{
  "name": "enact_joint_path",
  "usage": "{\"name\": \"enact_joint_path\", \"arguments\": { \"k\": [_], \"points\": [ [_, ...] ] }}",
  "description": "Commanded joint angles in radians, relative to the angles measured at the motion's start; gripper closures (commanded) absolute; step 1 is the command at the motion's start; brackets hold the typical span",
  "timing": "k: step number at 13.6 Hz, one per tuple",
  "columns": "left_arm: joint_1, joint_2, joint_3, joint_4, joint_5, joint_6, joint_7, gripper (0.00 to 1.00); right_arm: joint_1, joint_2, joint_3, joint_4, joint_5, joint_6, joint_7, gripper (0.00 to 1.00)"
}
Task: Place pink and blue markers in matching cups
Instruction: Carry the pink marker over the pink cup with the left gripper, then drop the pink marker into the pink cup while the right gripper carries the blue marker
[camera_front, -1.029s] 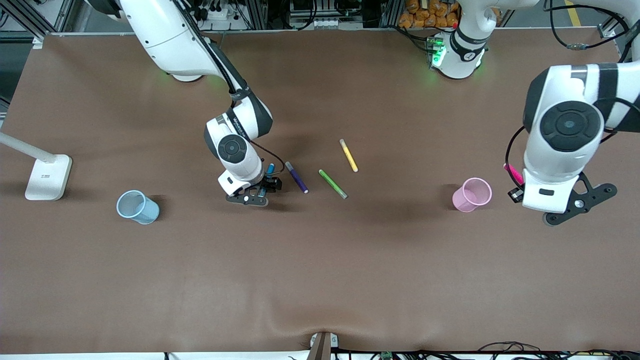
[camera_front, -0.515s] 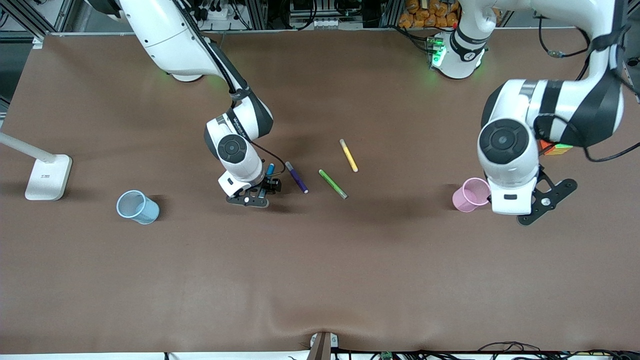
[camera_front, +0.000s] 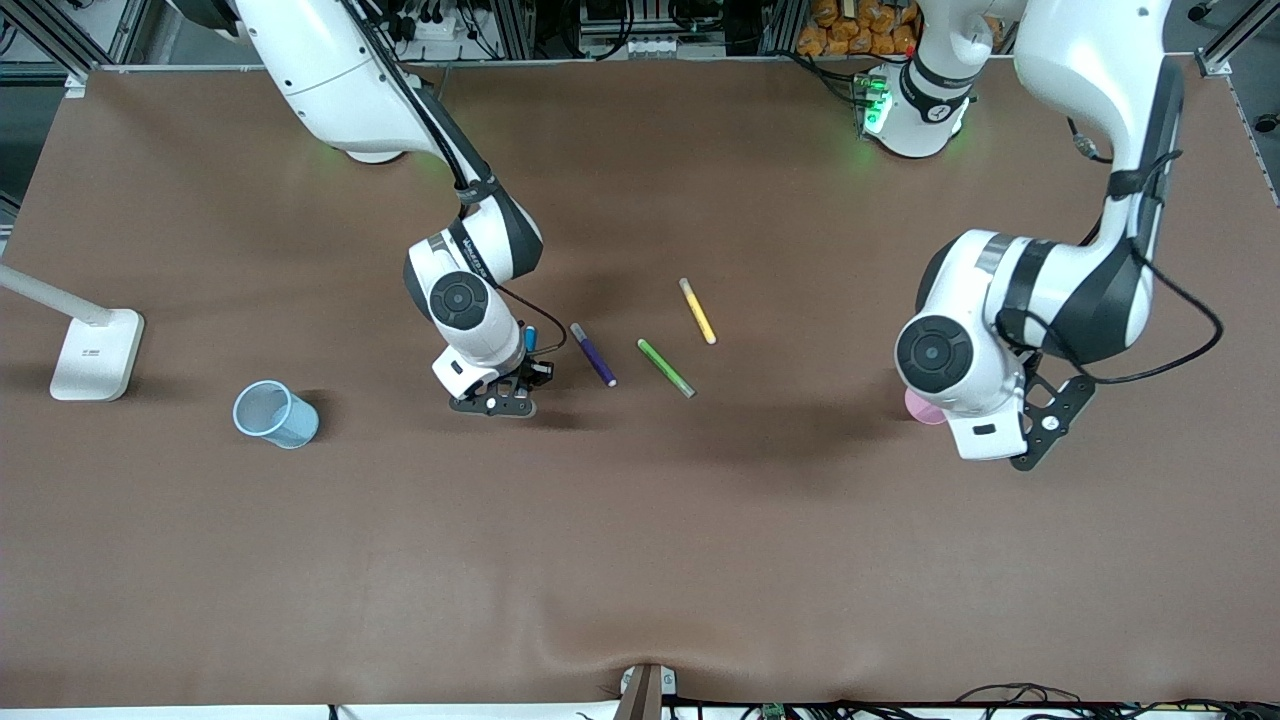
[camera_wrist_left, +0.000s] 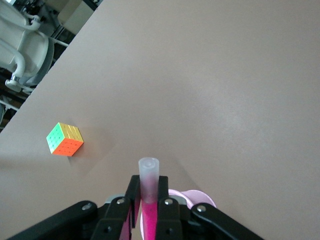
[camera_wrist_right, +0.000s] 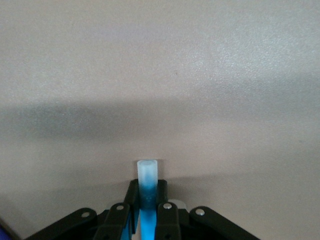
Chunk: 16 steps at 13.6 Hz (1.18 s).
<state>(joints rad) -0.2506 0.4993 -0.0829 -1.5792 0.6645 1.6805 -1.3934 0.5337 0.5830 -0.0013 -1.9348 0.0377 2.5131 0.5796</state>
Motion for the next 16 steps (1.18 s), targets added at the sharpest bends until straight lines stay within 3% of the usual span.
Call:
{"name": "enact_joint_path", "arguments": {
  "k": [1,12,13,15,16],
  "points": [
    [-0.007,0.022,-0.001,-0.01,0.078,-0.021,-0.097,1.0,-0.032,-0.023,0.006,0.011,-0.018,-0.014,-0.015,1.0],
    [-0.03,0.1,-0.004,-0.024,0.075,-0.051,-0.259,1.0,-0.19,-0.317,0.006,0.04,-0.016,-0.071,-0.532,1.0],
    [-0.03,0.107,-0.006,-0.018,0.078,-0.051,-0.259,0.96,-0.202,-0.342,0.006,0.042,-0.016,-0.072,-0.55,1.0],
    [-0.035,0.117,-0.005,-0.005,0.082,-0.051,-0.234,0.28,-0.231,-0.376,0.004,0.063,-0.016,-0.071,-0.598,1.0],
    [-0.035,0.114,-0.004,-0.002,0.084,-0.051,-0.208,0.05,-0.256,-0.382,0.004,0.077,-0.016,-0.069,-0.644,1.0]
  ]
}}
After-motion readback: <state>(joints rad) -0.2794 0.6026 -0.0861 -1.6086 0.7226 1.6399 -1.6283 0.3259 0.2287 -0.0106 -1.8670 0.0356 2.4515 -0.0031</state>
